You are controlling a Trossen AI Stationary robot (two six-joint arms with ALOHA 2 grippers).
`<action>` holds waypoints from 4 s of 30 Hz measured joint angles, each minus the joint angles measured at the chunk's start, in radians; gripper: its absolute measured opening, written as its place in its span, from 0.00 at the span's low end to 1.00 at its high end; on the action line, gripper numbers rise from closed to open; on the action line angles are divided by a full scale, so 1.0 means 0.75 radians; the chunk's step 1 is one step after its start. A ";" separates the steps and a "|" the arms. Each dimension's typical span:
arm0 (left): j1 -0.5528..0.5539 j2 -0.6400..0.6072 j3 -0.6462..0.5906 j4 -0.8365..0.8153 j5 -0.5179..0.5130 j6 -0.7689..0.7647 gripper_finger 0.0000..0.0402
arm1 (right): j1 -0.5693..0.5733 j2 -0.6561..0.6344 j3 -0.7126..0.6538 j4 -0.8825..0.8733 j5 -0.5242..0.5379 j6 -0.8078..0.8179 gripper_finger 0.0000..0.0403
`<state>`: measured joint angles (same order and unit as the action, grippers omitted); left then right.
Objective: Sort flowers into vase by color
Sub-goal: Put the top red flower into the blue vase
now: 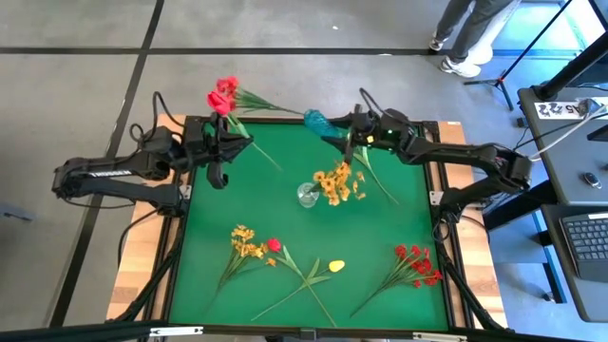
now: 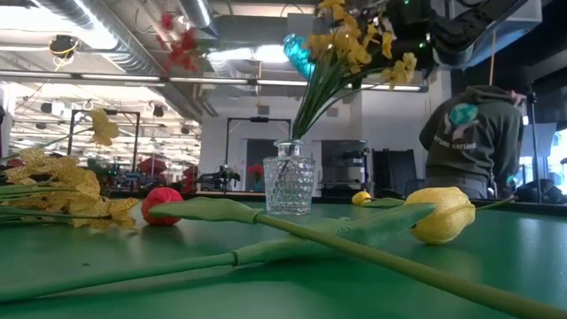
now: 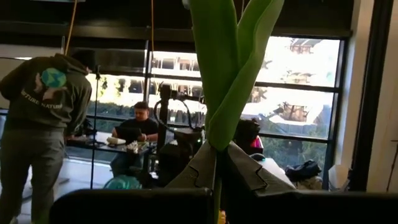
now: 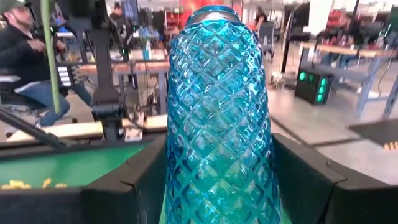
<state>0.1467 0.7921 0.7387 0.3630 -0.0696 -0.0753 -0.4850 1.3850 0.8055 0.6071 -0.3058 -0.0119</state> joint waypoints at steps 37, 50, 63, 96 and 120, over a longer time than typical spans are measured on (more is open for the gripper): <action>0.001 0.143 0.000 0.719 -0.272 0.116 0.02 | 0.134 -0.345 0.001 -0.207 -0.130 0.006 0.60; 0.000 0.155 -0.001 0.765 -0.228 0.117 0.02 | 0.214 -0.341 0.001 -0.355 -0.082 -0.061 0.60; -0.065 0.352 -0.001 1.019 -0.167 0.114 0.02 | 0.214 -0.331 0.002 -0.357 -0.061 -0.059 0.60; -0.099 0.737 0.131 1.018 -0.124 0.145 0.07 | 0.210 -0.331 0.002 -0.350 -0.058 -0.052 0.60; -0.251 0.514 0.131 0.592 -0.451 0.308 0.52 | 0.210 -0.331 0.002 -0.344 -0.026 -0.026 0.60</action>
<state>-0.0417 1.1778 0.8368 0.8072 -0.4076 0.1554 -0.3275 1.1370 0.8066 0.3489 -0.3256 -0.0315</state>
